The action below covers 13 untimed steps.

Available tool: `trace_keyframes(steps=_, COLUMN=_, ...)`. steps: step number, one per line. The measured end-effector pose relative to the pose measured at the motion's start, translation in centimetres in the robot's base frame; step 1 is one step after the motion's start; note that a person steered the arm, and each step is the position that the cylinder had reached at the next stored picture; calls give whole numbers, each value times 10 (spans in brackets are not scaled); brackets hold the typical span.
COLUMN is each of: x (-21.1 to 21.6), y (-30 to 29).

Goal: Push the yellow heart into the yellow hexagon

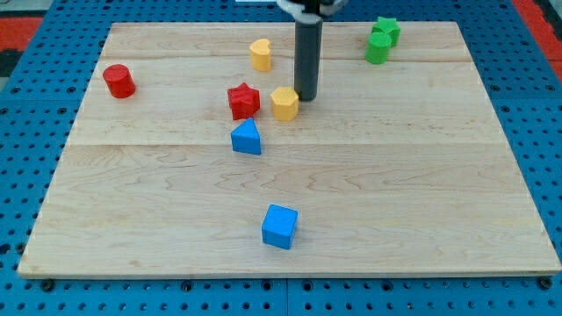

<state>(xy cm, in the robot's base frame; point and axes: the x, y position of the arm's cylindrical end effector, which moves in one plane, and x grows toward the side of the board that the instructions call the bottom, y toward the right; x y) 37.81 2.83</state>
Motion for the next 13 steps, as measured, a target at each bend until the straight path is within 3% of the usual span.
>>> trace_keyframes(steps=1, x=14, y=7)
trace_keyframes(steps=2, x=-58, y=56)
trace_keyframes(steps=3, x=-148, y=13)
trace_keyframes(steps=4, x=-173, y=-37)
trace_keyframes(steps=5, x=-111, y=-19)
trace_keyframes(steps=6, x=-99, y=6)
trace_keyframes(steps=7, x=-158, y=-28)
trace_keyframes(steps=8, x=-123, y=-85)
trace_keyframes(steps=11, x=-35, y=50)
trace_keyframes(steps=12, x=-15, y=72)
trace_keyframes(steps=13, x=8, y=53)
